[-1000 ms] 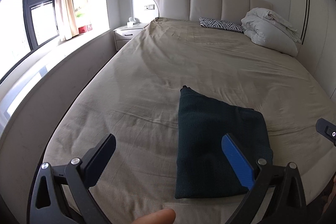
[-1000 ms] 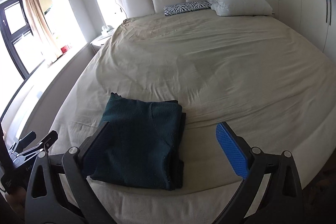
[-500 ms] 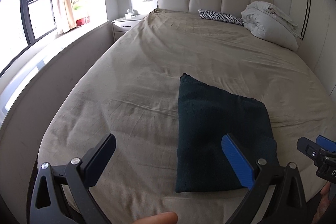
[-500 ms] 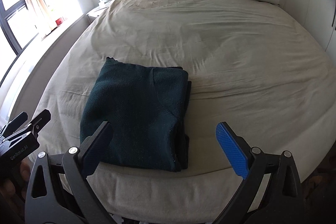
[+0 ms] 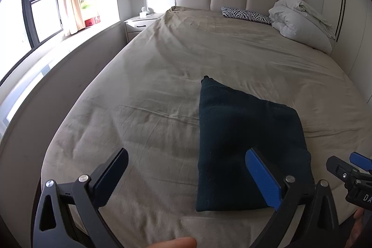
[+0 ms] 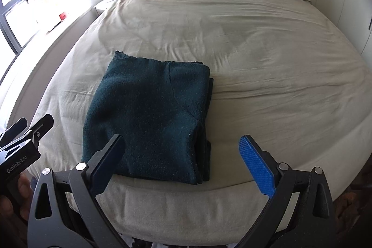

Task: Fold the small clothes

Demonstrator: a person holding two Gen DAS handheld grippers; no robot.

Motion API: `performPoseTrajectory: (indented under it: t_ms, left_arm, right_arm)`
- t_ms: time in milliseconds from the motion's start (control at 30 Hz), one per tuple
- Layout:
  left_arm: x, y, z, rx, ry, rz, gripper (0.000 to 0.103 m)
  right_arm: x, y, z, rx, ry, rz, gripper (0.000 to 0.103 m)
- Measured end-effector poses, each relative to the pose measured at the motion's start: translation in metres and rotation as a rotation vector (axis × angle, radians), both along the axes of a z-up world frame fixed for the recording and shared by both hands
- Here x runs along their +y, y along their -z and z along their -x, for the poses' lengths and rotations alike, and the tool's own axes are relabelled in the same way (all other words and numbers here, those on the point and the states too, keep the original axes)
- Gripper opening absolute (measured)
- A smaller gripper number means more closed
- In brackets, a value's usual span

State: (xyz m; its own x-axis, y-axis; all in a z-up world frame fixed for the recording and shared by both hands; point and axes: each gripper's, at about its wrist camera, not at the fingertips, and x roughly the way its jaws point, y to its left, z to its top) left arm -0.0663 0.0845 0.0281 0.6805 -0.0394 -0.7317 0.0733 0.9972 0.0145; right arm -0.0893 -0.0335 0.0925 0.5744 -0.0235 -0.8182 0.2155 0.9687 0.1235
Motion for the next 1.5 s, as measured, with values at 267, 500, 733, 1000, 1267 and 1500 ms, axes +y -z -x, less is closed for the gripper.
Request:
performPoseTrajectory:
  t_ms: [267, 500, 733, 1000, 1267, 1500]
  left_arm:
    - [0.0017, 0.0038, -0.0015, 0.006, -0.002, 0.000, 0.103]
    - [0.0017, 0.0040, -0.0014, 0.006, -0.002, 0.000, 0.103]
    - [0.0018, 0.0043, -0.0012, 0.006, -0.002, 0.000, 0.103]
    - [0.0020, 0.0045, -0.0015, 0.007, -0.002, 0.000, 0.103]
    - [0.0033, 0.0071, -0.0016, 0.010, -0.001, 0.001, 0.103]
    - [0.0033, 0.0086, -0.0008, 0.012, -0.001, -0.001, 0.103]
  right_arm:
    - [0.0015, 0.0009, -0.0010, 0.004, -0.002, 0.001, 0.100]
    - [0.0019, 0.0017, -0.0009, 0.005, -0.001, -0.001, 0.100]
    - [0.0021, 0.0027, -0.0009, 0.008, -0.001, -0.003, 0.100]
    - [0.0021, 0.0035, -0.0007, 0.010, -0.002, -0.004, 0.100]
    - [0.0017, 0.0059, -0.0003, 0.012, -0.002, -0.005, 0.100]
    - [0.0013, 0.0058, -0.0002, 0.013, -0.002, -0.006, 0.100]
